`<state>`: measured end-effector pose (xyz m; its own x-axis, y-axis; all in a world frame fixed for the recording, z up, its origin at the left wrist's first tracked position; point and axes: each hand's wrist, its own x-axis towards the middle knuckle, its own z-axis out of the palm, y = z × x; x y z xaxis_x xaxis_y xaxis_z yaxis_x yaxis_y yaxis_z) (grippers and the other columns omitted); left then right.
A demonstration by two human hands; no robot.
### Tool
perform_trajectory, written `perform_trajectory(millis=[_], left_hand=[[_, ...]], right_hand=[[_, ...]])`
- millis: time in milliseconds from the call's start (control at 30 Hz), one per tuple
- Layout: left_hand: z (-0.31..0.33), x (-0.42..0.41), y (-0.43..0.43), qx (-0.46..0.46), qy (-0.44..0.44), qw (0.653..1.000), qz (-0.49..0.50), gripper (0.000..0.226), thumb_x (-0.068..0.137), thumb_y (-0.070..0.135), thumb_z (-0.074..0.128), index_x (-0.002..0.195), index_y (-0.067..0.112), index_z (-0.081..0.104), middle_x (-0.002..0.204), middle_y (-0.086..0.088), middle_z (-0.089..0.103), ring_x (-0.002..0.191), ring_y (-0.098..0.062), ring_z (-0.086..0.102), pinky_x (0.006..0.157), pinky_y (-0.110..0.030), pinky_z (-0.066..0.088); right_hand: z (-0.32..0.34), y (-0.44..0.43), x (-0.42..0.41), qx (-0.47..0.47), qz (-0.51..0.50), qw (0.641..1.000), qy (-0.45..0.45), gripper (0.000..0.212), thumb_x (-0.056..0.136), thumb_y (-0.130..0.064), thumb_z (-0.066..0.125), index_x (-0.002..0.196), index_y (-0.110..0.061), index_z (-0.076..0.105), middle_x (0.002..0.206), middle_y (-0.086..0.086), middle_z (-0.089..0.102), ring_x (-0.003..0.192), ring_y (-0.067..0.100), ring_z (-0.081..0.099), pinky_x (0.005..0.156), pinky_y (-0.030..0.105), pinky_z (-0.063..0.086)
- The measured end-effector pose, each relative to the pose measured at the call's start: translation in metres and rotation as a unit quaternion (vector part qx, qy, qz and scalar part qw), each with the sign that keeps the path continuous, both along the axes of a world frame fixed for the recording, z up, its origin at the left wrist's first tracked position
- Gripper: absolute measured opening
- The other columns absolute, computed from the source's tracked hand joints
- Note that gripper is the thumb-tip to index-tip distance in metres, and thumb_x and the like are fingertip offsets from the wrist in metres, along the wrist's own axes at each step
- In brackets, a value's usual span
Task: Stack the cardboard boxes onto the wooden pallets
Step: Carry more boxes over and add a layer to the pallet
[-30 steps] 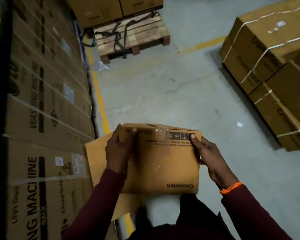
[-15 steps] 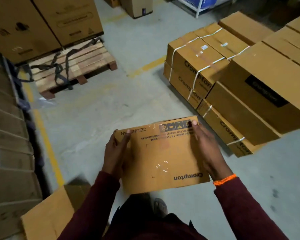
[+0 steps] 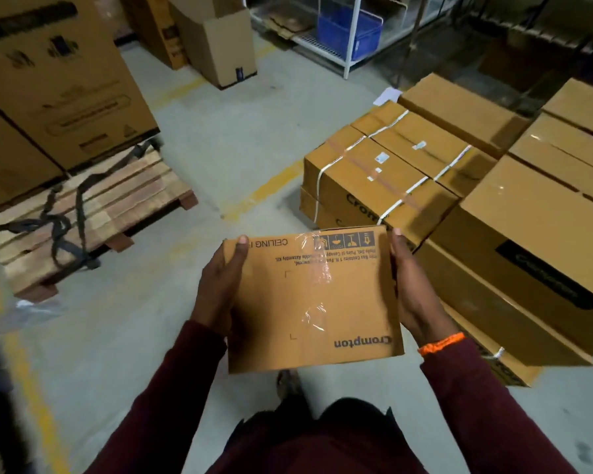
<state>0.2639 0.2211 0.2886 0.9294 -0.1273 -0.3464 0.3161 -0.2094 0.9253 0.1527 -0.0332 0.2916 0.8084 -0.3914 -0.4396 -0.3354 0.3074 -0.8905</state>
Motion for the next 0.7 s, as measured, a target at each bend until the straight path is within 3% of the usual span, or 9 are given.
perform_trajectory(millis=[67, 167, 300, 433, 567, 633, 700], left_hand=[[0.014, 0.060, -0.018, -0.008, 0.049, 0.999, -0.017, 0.067, 0.088, 0.081, 0.043, 0.114, 0.026, 0.073, 0.116, 0.003, 0.075, 0.108, -0.019, 0.070, 0.098, -0.040, 0.052], [0.029, 0.145, -0.043, -0.057, 0.061, 0.994, -0.063, 0.074, 0.098, 0.074, 0.023, 0.114, 0.022, 0.073, 0.109, 0.000, 0.077, 0.101, -0.014, 0.072, 0.080, -0.032, 0.052], [0.027, 0.272, -0.069, -0.100, 0.131, 0.983, -0.086, 0.099, 0.086, 0.089, 0.020, 0.140, 0.015, 0.059, 0.132, -0.004, 0.068, 0.133, -0.026, 0.055, 0.106, -0.048, 0.040], [0.029, 0.380, -0.121, -0.105, 0.163, 0.972, -0.131, 0.102, 0.083, 0.091, 0.019, 0.140, 0.015, 0.058, 0.136, -0.002, 0.067, 0.132, -0.025, 0.055, 0.114, -0.056, 0.033], [0.052, 0.477, -0.173, -0.082, 0.180, 0.966, -0.169, 0.100, 0.083, 0.091, 0.021, 0.136, 0.016, 0.062, 0.135, 0.001, 0.067, 0.130, -0.022, 0.057, 0.107, -0.051, 0.041], [0.071, 0.524, -0.197, -0.041, 0.169, 0.964, -0.202, 0.100, 0.081, 0.092, 0.022, 0.137, 0.019, 0.061, 0.131, 0.003, 0.069, 0.128, -0.020, 0.057, 0.102, -0.048, 0.043], [0.085, 0.561, -0.212, 0.012, 0.145, 0.962, -0.231, 0.100, 0.081, 0.093, 0.020, 0.140, 0.022, 0.060, 0.123, 0.000, 0.072, 0.127, -0.024, 0.056, 0.107, -0.049, 0.038]], right_hand=[[0.006, -0.023, 0.041, 0.037, -0.023, 0.999, 0.011, 0.072, 0.095, -0.079, 0.024, 0.115, -0.033, 0.077, 0.120, 0.000, 0.075, 0.122, 0.027, 0.063, 0.108, 0.047, 0.045], [0.007, -0.062, 0.098, 0.108, -0.022, 0.994, 0.013, 0.084, 0.090, -0.086, 0.016, 0.121, -0.034, 0.074, 0.126, 0.002, 0.072, 0.124, 0.026, 0.060, 0.111, 0.049, 0.039], [0.000, -0.113, 0.177, 0.150, -0.041, 0.988, -0.003, 0.090, 0.092, -0.082, 0.015, 0.130, -0.023, 0.069, 0.098, 0.000, 0.073, 0.083, 0.013, 0.068, 0.085, 0.041, 0.045], [-0.003, -0.164, 0.270, 0.145, -0.070, 0.987, -0.005, 0.087, 0.092, -0.083, 0.018, 0.127, -0.025, 0.072, 0.112, 0.000, 0.072, 0.101, 0.019, 0.061, 0.088, 0.044, 0.043], [0.006, -0.205, 0.351, 0.148, -0.079, 0.986, 0.002, 0.081, 0.091, -0.083, 0.024, 0.126, -0.028, 0.073, 0.122, 0.005, 0.066, 0.115, 0.028, 0.055, 0.103, 0.053, 0.039], [0.016, -0.216, 0.394, 0.136, -0.085, 0.987, -0.001, 0.077, 0.092, -0.081, 0.028, 0.125, -0.029, 0.073, 0.120, 0.005, 0.067, 0.113, 0.027, 0.056, 0.101, 0.051, 0.041], [0.029, -0.219, 0.434, 0.116, -0.087, 0.989, 0.008, 0.073, 0.093, -0.078, 0.029, 0.125, -0.029, 0.073, 0.116, 0.003, 0.070, 0.108, 0.023, 0.058, 0.092, 0.047, 0.043]])
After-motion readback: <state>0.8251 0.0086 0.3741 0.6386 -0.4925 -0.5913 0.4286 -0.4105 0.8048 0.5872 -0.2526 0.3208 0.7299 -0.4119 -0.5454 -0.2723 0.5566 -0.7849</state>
